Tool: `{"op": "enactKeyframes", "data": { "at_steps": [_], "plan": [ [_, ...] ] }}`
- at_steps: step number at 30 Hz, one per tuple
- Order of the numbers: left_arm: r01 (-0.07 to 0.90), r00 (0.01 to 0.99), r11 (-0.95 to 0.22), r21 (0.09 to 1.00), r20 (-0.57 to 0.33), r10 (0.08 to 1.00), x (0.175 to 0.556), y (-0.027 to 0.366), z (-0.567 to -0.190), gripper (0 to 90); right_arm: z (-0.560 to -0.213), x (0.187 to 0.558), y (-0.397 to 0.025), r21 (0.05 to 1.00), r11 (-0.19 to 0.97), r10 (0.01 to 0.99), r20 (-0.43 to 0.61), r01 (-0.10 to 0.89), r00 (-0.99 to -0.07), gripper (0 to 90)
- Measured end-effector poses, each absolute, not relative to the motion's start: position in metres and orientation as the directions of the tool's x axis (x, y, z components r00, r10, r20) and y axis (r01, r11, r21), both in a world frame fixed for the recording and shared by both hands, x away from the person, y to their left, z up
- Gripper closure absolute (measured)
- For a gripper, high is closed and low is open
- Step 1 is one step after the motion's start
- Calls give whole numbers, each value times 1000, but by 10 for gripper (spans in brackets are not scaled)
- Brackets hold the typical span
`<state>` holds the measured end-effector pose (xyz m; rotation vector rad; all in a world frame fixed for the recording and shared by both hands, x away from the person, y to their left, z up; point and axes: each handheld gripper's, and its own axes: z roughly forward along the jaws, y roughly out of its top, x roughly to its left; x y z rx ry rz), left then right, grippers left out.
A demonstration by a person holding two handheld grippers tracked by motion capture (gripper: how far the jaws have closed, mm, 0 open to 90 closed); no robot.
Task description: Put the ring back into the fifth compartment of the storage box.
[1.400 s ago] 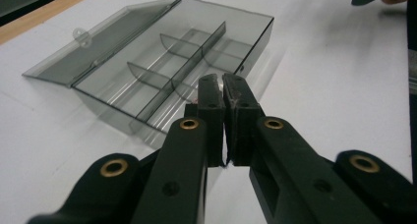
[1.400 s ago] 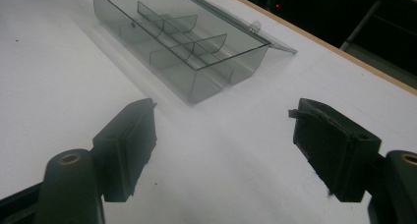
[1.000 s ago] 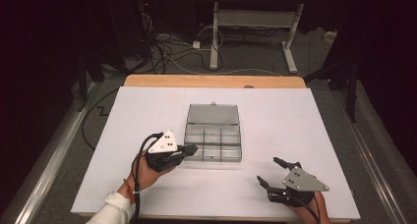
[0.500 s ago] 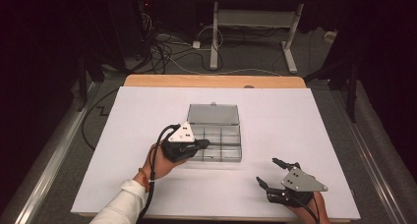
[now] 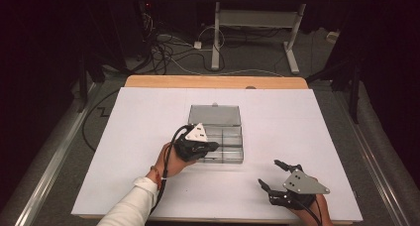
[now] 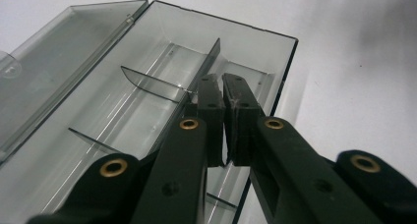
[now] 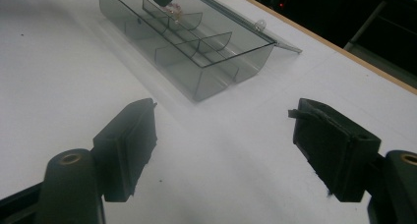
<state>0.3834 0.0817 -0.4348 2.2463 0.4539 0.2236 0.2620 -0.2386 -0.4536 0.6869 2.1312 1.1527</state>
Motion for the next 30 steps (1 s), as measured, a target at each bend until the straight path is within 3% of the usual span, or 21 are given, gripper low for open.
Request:
{"op": "enactKeyframes", "data": {
  "at_steps": [24, 30],
  "plan": [
    [271, 909, -620, 736, 16, 417, 388, 74, -446, 847, -454, 261, -237, 852, 502, 674, -278, 149, -684, 251],
    [260, 906, -612, 747, 31, 423, 385, 75, -443, 811, -454, 261, -237, 852, 503, 672, -279, 146, -685, 252]
  ]
}}
